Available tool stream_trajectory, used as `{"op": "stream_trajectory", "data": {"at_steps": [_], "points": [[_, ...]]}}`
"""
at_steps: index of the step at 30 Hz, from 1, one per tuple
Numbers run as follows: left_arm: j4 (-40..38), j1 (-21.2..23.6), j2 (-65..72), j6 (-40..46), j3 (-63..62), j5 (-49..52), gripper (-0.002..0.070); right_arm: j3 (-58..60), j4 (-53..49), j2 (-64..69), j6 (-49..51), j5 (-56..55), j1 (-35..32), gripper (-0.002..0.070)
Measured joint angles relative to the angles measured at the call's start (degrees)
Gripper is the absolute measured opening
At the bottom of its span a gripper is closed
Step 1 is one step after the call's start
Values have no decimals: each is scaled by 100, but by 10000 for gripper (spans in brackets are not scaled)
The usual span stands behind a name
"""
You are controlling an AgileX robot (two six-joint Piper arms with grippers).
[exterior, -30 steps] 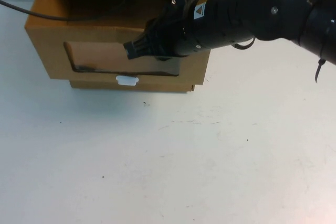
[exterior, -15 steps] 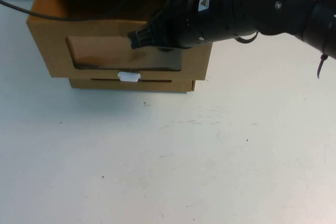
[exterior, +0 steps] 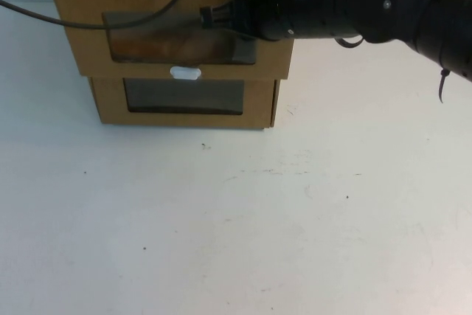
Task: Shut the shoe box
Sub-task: Close the shoe box with your right arm
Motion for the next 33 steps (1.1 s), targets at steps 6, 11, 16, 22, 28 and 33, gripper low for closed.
{"op": "stream_trajectory", "data": {"at_steps": [6, 11, 16, 22, 28, 33], "points": [[-10, 0, 0, 0, 0, 22, -5, 0, 58, 191, 0, -553, -103, -13], [-10, 0, 0, 0, 0, 34, -5, 0, 101, 379, 0, -957, -209, -13], [-10, 0, 0, 0, -9, 34, -5, 0, 202, 474, 0, -1229, -210, -13], [-10, 0, 0, 0, -9, 24, -5, -28, 261, 613, 0, -1475, -221, -13], [-30, 0, 0, 0, -33, 48, -5, -468, 290, 850, 0, -1158, -325, -13], [132, 0, 10, -25, -341, 385, -5, -574, 290, 812, 0, -838, -325, -13]]}}
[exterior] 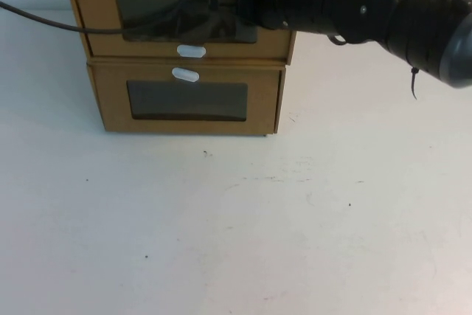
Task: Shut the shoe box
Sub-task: Close the shoe box with your right arm
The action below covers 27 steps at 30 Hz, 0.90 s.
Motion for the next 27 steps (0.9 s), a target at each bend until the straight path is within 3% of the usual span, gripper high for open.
{"op": "stream_trajectory", "data": {"at_steps": [6, 18, 23, 27], "points": [[347, 0, -369, -232, -371, 279, -5, 0, 0, -432, 0, 984, -8, -13], [1753, 0, -1405, -1136, -446, 772, -5, 51, -96, -1875, -97, 2735, -8, -13], [2046, 0, -1971, -1433, -291, 744, -5, 730, -336, -2635, -106, 3153, -8, -13], [2156, 0, -2746, -1469, 544, 439, -5, 1755, -386, -3576, -22, 3137, -8, -13]]}}
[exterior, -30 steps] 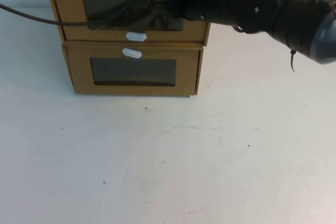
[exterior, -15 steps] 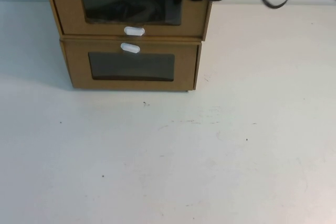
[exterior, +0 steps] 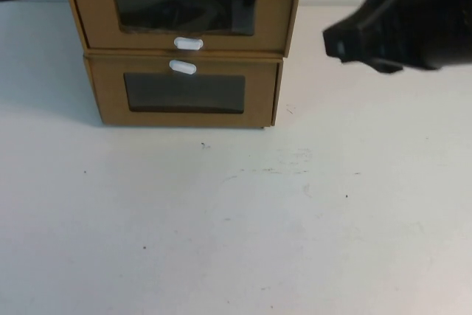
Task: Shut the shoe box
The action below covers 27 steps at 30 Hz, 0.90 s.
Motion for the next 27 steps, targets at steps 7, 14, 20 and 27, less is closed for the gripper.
{"op": "stream_trajectory", "data": {"at_steps": [7, 14, 20, 27], "points": [[4, 0, -2241, 257, 2946, -1429, -5, 2037, -183, -2002, 312, -255, 0, -13], [-567, 0, -4817, 943, 6177, -3327, -5, 3490, -217, -3660, 548, -596, 0, -13], [-747, 0, -6868, 1189, 8315, -4425, -5, 4514, -342, -4634, 637, -1250, 0, -13], [-790, 0, -8518, 1242, 10052, -5014, -5, 5573, -375, -5608, 822, -2471, 0, -13]]}}
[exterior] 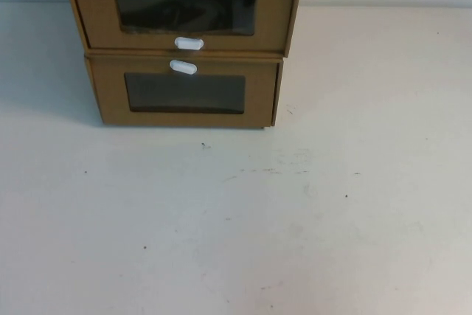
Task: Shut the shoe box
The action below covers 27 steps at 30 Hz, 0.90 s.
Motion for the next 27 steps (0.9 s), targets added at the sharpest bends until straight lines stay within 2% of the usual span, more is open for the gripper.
{"op": "stream_trajectory", "data": {"at_steps": [11, 18, 27], "points": [[-125, 0, -49, 0, 1363, -702, -5, 1623, 0, -595, 88, -1864, 0, -13], [-272, 0, -49, -20, 1388, 17, -5, 2170, 0, -595, 88, -1971, 0, -13], [-272, 0, -49, -20, 1388, 143, -5, 2388, 0, -595, 93, -1569, 0, -13]]}}
